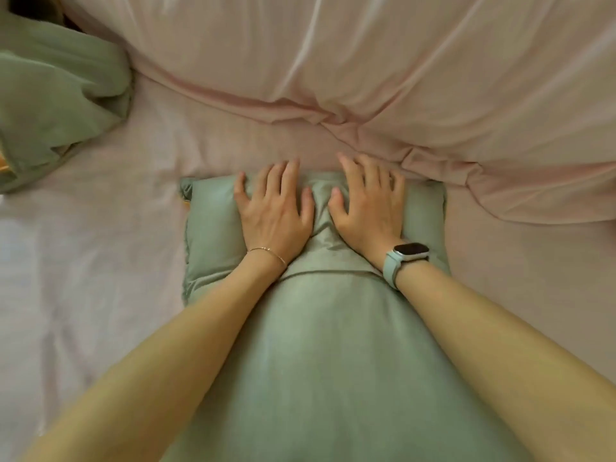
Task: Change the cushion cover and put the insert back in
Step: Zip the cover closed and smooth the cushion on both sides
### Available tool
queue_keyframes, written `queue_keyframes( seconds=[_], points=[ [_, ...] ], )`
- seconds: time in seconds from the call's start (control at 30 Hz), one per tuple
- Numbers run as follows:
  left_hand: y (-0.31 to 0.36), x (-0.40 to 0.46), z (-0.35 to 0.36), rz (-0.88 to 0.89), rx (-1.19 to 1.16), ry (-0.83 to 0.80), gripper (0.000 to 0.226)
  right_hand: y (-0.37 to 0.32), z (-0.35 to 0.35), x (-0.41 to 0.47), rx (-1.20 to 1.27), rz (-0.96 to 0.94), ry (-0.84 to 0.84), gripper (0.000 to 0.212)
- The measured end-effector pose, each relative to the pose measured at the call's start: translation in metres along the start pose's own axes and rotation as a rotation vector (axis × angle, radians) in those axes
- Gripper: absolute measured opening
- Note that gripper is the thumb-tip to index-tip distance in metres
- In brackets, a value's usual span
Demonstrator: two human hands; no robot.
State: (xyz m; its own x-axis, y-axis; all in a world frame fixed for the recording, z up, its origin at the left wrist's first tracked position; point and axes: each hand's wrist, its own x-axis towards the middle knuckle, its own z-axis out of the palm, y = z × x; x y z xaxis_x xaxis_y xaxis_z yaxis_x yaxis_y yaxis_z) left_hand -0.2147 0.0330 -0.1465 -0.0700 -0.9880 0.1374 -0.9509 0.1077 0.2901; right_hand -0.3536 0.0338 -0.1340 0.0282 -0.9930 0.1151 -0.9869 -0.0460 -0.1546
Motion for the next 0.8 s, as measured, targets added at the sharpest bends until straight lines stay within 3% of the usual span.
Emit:
queue_keyframes(
  seconds=[0.17,0.33,0.43,0.5,0.57,0.6,0.67,0.73,0.8],
  points=[
    [-0.003,-0.069,-0.073,0.151,-0.215,0.115,0.023,-0.014,-0.065,-0.074,0.154,-0.236,0.206,0.023],
    [-0.014,-0.073,-0.116,0.190,-0.301,0.027,0.026,-0.024,-0.100,-0.068,0.217,-0.262,0.112,0.027],
    [-0.016,-0.063,-0.120,0.195,-0.267,-0.037,0.026,-0.024,-0.114,-0.024,0.238,-0.175,-0.200,0.039],
    [-0.014,-0.063,-0.121,0.144,-0.302,-0.065,0.027,-0.019,-0.120,-0.001,0.161,-0.078,-0.614,0.079],
    [-0.016,-0.057,-0.129,0.083,-0.455,-0.089,0.029,-0.015,-0.123,0.008,0.191,0.029,-0.922,0.100],
    [-0.019,-0.052,-0.135,0.078,-0.505,-0.122,0.033,-0.014,-0.124,0.007,0.224,0.041,-0.982,0.103],
    [-0.024,-0.033,-0.145,0.105,-0.364,-0.242,0.056,-0.011,-0.130,0.002,0.257,0.010,-1.029,0.104],
    [-0.029,-0.014,-0.148,0.111,-0.131,-0.547,0.096,-0.008,-0.138,-0.002,0.263,-0.008,-1.063,0.106],
    [-0.025,0.000,-0.145,0.136,0.007,-0.808,0.116,-0.006,-0.142,-0.010,0.235,-0.024,-1.055,0.106]
  ],
)
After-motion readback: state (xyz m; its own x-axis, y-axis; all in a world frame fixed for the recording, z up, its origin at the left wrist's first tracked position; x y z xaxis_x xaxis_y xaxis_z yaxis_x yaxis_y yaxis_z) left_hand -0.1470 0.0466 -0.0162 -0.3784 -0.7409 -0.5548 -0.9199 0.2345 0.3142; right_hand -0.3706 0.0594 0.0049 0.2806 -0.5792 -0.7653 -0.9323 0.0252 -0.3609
